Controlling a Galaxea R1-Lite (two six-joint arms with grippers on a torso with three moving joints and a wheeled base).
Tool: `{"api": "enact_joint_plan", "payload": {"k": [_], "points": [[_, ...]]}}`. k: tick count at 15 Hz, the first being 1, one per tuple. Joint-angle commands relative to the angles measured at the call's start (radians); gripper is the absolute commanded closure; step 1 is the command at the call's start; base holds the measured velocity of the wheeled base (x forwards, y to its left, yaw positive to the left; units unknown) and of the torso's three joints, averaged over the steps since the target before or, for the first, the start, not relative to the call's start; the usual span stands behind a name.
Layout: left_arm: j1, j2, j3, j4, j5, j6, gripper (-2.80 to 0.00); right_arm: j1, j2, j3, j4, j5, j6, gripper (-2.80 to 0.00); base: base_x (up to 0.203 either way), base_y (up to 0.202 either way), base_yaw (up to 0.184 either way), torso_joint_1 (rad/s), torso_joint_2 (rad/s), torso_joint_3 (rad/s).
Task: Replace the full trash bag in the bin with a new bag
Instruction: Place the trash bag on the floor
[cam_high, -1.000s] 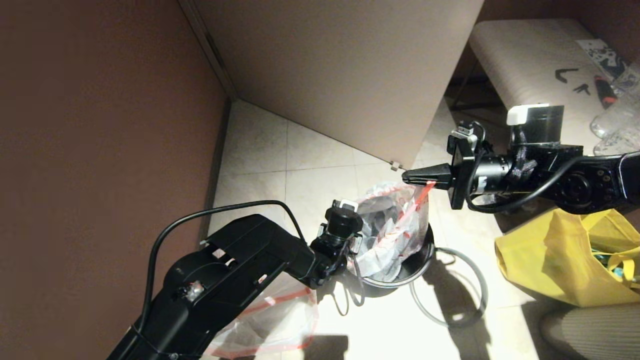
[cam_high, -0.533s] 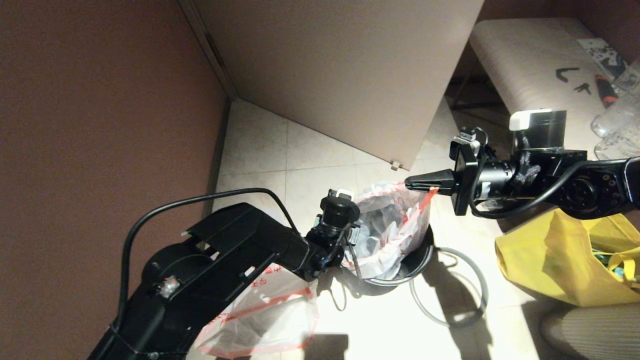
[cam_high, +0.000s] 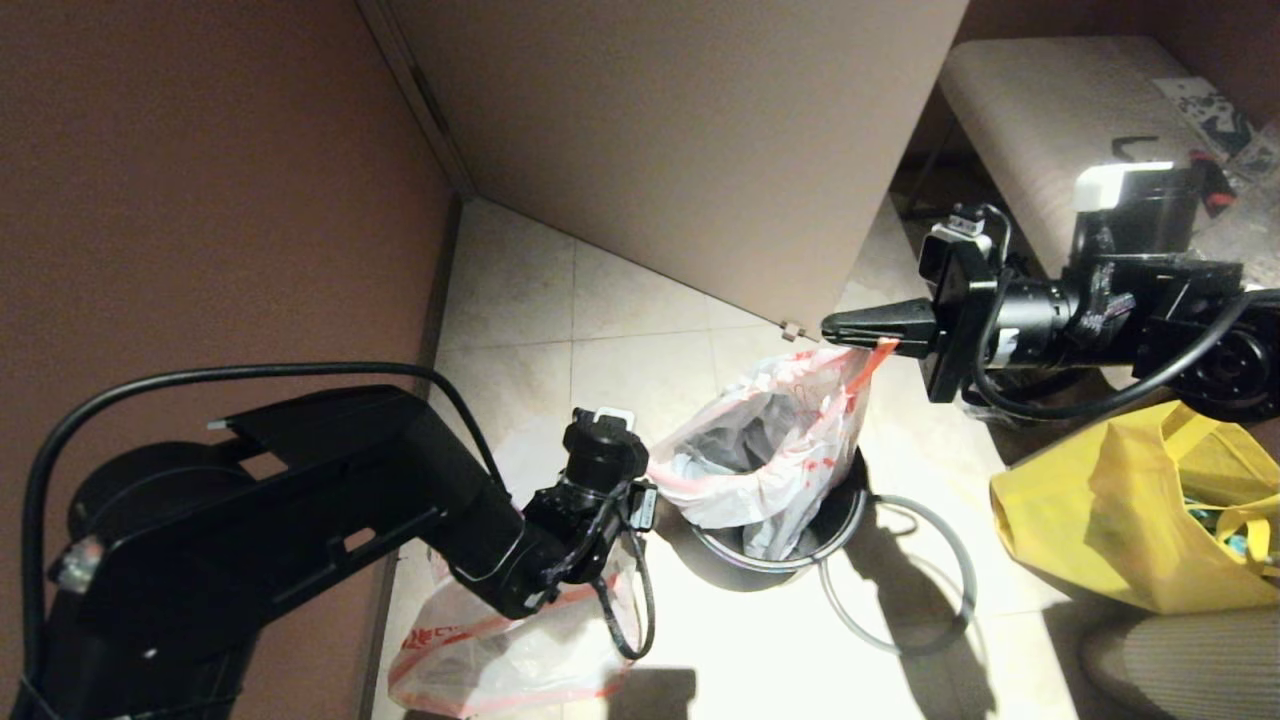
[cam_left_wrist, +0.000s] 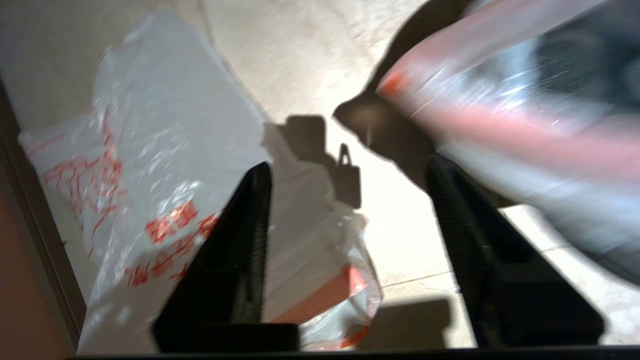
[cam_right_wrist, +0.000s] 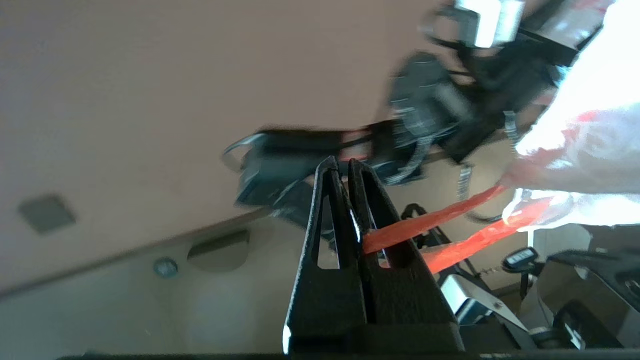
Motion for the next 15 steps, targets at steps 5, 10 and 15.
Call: {"api": "enact_joint_plan", "payload": {"k": [5, 10, 15], "points": [[0.110, 0.176, 0.268, -0.447, -0.194, -0.028, 0.00, 0.016, -0.177, -0.011, -0.003, 0.007, 0.010, 0.00, 0.000, 0.000, 0.000, 0.000, 0.00, 0.000], [0.096, 0.267, 0.204, -0.464, -0.222, -0.003, 0.00, 0.009, -0.253, -0.146, -0.006, -0.116, -0.014, 0.00, 0.000, 0.000, 0.000, 0.000, 0.00, 0.000], [0.097, 0.285, 0.182, -0.460, -0.224, 0.010, 0.00, 0.024, -0.191, -0.309, 0.146, -0.457, -0.384, 0.00, 0.000, 0.000, 0.000, 0.000, 0.00, 0.000]]}}
